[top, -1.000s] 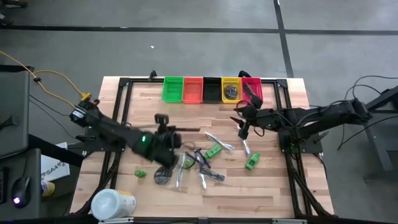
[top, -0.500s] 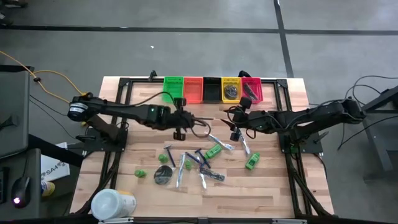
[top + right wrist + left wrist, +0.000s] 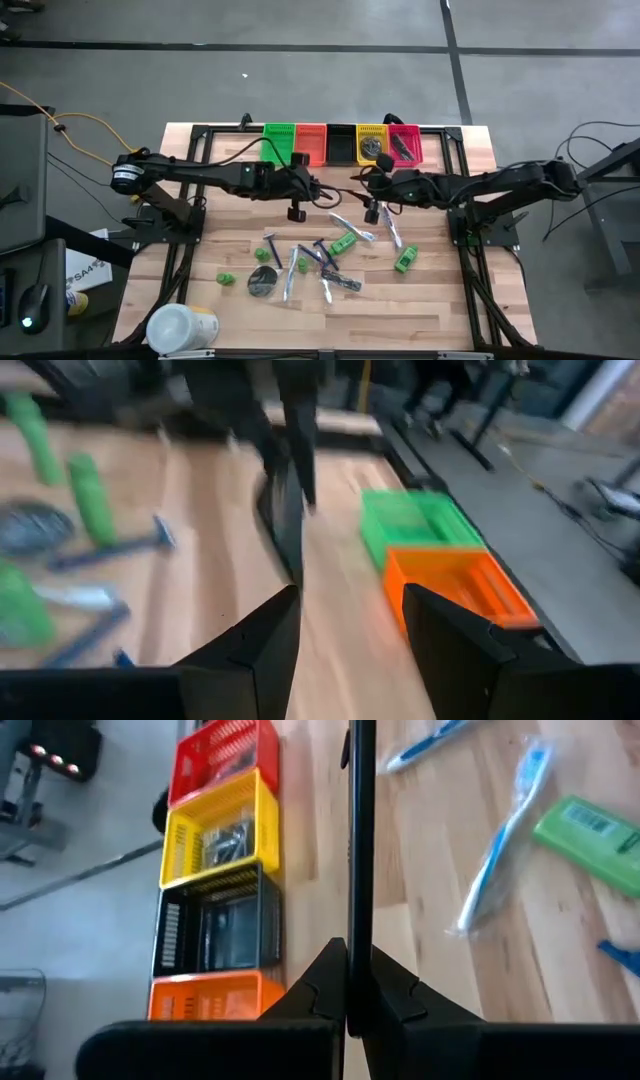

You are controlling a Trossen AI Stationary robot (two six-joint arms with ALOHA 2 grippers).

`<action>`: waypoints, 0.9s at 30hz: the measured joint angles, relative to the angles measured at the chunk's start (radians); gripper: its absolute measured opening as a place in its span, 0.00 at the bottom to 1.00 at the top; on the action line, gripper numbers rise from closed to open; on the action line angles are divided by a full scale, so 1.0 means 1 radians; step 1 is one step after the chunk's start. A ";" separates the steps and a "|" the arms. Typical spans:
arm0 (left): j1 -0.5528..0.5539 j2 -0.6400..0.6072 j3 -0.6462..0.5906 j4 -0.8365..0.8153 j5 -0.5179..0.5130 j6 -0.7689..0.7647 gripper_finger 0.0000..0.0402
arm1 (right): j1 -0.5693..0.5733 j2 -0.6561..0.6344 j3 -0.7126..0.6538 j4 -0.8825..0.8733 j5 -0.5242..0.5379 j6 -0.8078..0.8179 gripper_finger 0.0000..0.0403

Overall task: Pick & Place Travel size toiletries
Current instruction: Put the black comb into the red bin

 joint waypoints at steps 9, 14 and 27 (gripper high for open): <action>-0.002 0.000 0.000 -0.006 0.001 0.000 0.01 | 0.009 0.046 0.001 0.135 -0.033 -0.033 0.43; -0.002 0.000 0.000 -0.006 0.001 -0.003 0.01 | 0.009 0.045 0.001 0.155 -0.053 -0.044 0.43; -0.002 0.000 0.000 -0.006 0.004 -0.004 0.01 | 0.000 0.045 0.001 0.199 -0.121 -0.044 0.23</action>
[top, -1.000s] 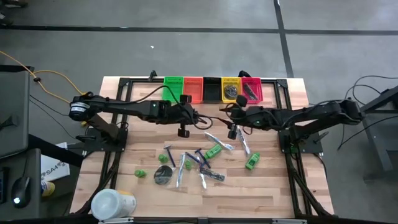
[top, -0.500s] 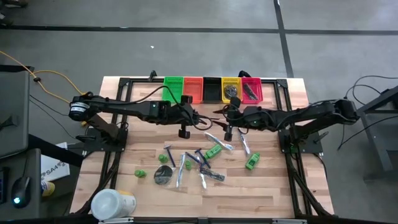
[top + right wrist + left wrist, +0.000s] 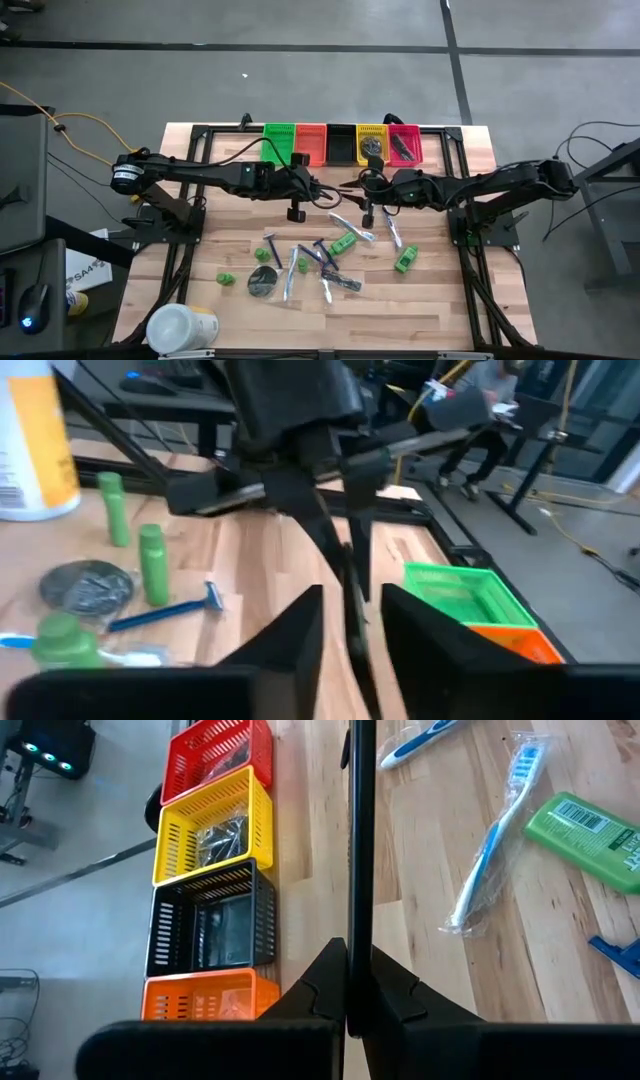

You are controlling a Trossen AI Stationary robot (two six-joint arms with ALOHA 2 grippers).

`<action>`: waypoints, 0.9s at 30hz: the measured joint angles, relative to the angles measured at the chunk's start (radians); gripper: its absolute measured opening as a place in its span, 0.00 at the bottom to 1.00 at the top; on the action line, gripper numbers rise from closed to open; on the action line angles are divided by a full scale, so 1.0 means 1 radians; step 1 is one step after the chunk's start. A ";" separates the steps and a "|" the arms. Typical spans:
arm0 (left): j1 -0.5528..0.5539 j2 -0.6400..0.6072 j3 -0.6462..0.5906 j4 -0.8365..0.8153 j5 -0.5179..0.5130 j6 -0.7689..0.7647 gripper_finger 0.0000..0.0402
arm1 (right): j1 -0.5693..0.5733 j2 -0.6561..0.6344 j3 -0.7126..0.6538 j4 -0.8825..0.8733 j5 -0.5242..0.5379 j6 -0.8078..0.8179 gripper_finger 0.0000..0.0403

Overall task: Pick & Place Travel size toiletries
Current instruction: Put the black comb into the red bin

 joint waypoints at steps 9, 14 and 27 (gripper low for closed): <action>0.000 0.000 0.000 -0.001 0.005 -0.001 0.01 | -0.007 0.010 0.000 -0.027 -0.012 -0.003 0.03; 0.000 0.000 0.000 -0.001 0.005 -0.001 0.01 | -0.006 0.010 0.000 -0.031 -0.010 -0.002 0.02; 0.000 0.000 0.001 -0.006 -0.059 0.007 0.39 | -0.007 0.007 0.000 -0.070 0.132 0.001 0.02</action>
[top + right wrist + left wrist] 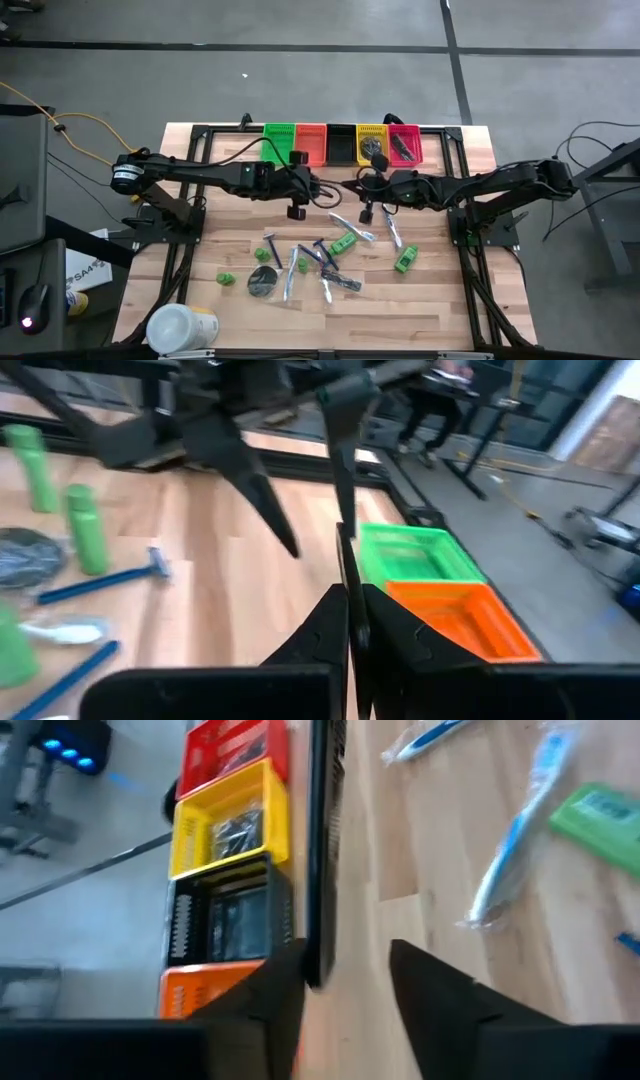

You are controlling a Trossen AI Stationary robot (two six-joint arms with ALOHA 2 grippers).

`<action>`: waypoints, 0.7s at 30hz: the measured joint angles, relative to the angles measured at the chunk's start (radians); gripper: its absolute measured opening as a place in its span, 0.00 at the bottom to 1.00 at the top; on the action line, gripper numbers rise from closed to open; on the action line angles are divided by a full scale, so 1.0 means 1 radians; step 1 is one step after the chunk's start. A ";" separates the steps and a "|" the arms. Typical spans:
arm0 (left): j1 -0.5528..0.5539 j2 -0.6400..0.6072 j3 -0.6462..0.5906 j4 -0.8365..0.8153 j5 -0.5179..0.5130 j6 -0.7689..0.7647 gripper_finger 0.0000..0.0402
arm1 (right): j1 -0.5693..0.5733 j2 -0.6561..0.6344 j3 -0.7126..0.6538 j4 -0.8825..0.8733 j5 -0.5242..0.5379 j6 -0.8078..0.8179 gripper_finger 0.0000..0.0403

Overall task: Pick & Place Travel size toiletries
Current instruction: Put the black comb into the red bin

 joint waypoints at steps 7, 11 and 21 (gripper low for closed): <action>0.000 -0.017 0.000 -0.077 -0.100 -0.031 0.46 | -0.007 -0.021 0.000 -0.082 0.193 0.007 0.02; 0.001 -0.056 0.001 -0.180 -0.112 -0.101 0.44 | -0.075 -0.076 0.000 -0.219 0.262 0.109 0.02; 0.000 -0.101 -0.025 -0.287 -0.124 -0.191 0.36 | -0.386 -0.189 -0.015 -0.413 0.308 0.322 0.02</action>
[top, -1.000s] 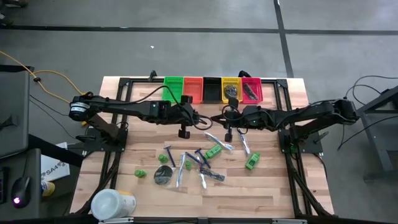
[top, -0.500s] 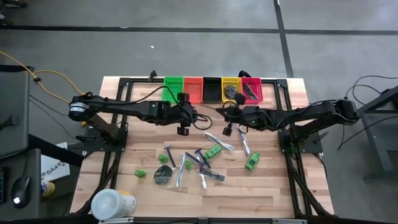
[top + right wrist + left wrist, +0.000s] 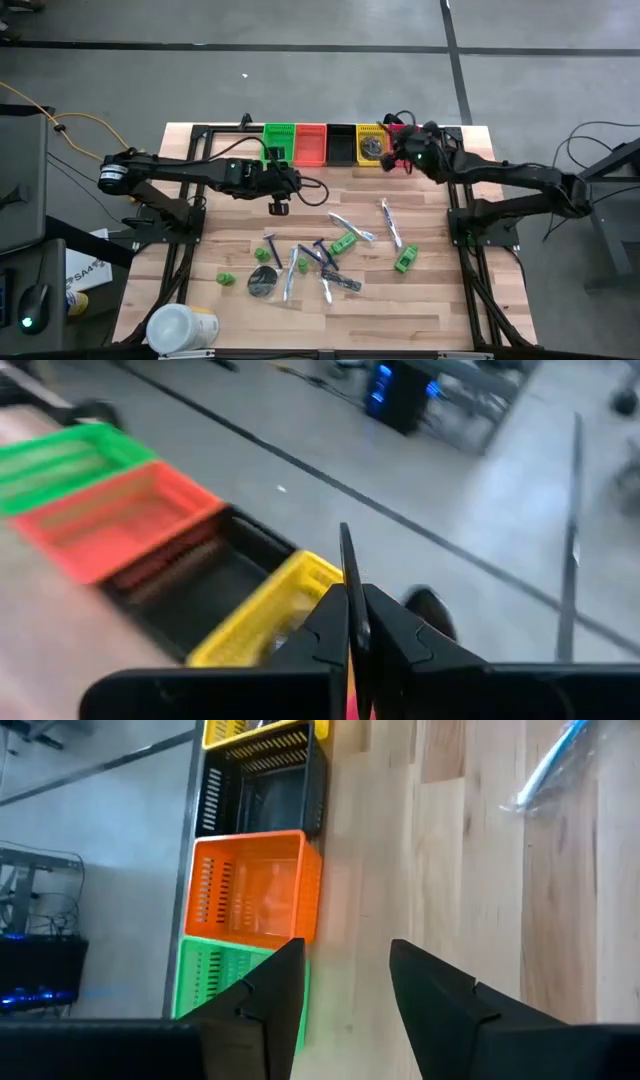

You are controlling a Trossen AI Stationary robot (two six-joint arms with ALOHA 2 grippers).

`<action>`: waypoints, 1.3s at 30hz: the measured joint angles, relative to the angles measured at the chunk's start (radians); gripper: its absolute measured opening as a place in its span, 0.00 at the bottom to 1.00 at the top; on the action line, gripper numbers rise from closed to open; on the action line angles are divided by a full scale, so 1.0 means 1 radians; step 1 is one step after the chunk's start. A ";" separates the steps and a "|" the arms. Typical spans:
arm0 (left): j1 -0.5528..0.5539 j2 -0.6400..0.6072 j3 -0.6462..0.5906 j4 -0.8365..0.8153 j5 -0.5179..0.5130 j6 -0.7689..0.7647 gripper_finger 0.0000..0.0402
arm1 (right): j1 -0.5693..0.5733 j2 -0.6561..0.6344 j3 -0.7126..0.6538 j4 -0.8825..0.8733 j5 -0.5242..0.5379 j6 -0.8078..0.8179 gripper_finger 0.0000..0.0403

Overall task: Pick & Place Travel size toiletries
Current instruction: Put the black comb into the red bin

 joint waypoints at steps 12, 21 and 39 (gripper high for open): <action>0.000 -0.202 -0.323 0.219 0.035 -0.011 0.25 | -0.228 -0.009 -0.138 0.050 -0.145 0.111 0.02; 0.000 -0.407 -0.478 0.298 0.053 -0.066 0.19 | -0.275 -0.009 -0.229 0.159 -0.166 0.133 0.03; 0.000 -0.446 -0.490 0.293 0.083 -0.131 0.19 | -0.334 0.105 -0.343 0.429 -0.214 0.123 0.03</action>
